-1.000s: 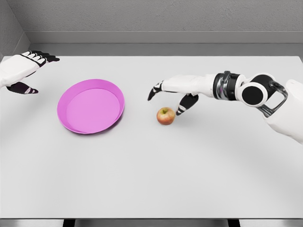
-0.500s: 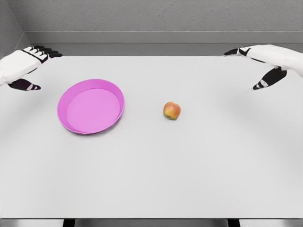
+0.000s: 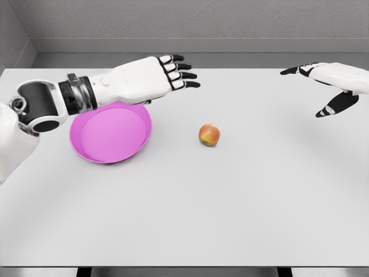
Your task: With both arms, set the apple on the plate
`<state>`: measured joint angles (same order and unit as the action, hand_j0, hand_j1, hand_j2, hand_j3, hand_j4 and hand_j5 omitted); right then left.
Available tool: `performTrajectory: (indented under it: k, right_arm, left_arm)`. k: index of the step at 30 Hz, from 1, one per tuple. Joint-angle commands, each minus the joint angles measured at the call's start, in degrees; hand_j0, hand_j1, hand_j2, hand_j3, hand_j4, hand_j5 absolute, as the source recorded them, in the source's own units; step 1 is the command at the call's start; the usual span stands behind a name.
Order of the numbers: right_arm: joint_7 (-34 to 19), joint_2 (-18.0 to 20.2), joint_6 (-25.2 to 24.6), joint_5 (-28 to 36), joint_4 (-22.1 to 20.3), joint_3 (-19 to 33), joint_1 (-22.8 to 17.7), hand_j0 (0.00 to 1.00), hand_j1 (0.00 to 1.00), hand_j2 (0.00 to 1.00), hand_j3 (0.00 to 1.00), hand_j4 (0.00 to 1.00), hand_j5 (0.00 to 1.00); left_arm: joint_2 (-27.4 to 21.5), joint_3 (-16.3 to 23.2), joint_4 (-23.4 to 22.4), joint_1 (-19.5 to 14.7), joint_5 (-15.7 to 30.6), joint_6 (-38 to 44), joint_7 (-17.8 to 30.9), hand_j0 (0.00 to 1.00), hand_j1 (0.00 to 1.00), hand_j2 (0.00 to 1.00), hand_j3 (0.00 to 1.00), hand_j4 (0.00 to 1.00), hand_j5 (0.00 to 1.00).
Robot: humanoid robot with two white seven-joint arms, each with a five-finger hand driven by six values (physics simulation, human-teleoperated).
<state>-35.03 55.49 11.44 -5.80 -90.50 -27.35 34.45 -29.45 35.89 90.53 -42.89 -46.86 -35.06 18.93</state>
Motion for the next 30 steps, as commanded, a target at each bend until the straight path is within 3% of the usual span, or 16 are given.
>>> performTrajectory:
  k: [1,5,10,12,16,23,30]
  right_arm:
    - [0.03,0.32,-0.01,0.18,-0.11,0.02,-0.09,1.00,1.00,1.00,1.00,1.00,1.00]
    - [0.03,0.23,-0.01,0.18,-0.11,0.02,-0.09,1.00,1.00,1.00,1.00,1.00,1.00]
    - [0.03,-0.04,-0.01,0.18,0.24,0.02,-0.09,1.00,1.00,1.00,1.00,1.00,1.00]
    - [0.03,-0.47,-0.01,0.18,0.24,0.11,0.00,1.00,1.00,1.00,1.00,1.00,1.00]
    - [0.03,-0.39,-0.01,0.18,0.24,0.11,-0.09,1.00,1.00,1.00,1.00,1.00,1.00]
    - [0.03,-0.56,-0.01,0.18,0.33,0.11,-0.09,1.00,1.00,1.00,1.00,1.00,1.00]
    - [0.03,-0.56,-0.01,0.18,0.33,0.02,-0.09,1.00,1.00,1.00,1.00,1.00,1.00]
  left_arm:
    - [2.64,4.27,0.00,-0.09,-1.56,0.06,1.55,1.00,1.00,1.00,1.00,1.00,1.00]
    - [4.31,11.13,-4.83,-3.25,0.54,0.06,4.28,1.00,1.00,1.00,1.00,1.00,1.00]
    - [6.33,15.08,-7.56,-5.54,3.53,0.06,7.52,1.00,1.00,1.00,1.00,1.00,1.00]
    - [9.76,15.17,-11.43,-5.89,4.76,0.06,9.82,1.00,1.00,1.00,1.00,1.00,1.00]
    - [9.94,15.09,-12.66,-6.15,8.10,0.06,9.90,1.00,1.00,1.00,1.00,1.00,1.00]
    - [12.75,14.56,-18.81,-7.03,8.10,0.06,9.90,1.00,1.00,1.00,1.00,1.00,1.00]
    - [13.80,15.09,-20.83,-7.91,8.80,0.06,9.81,1.00,1.00,1.00,1.00,1.00,1.00]
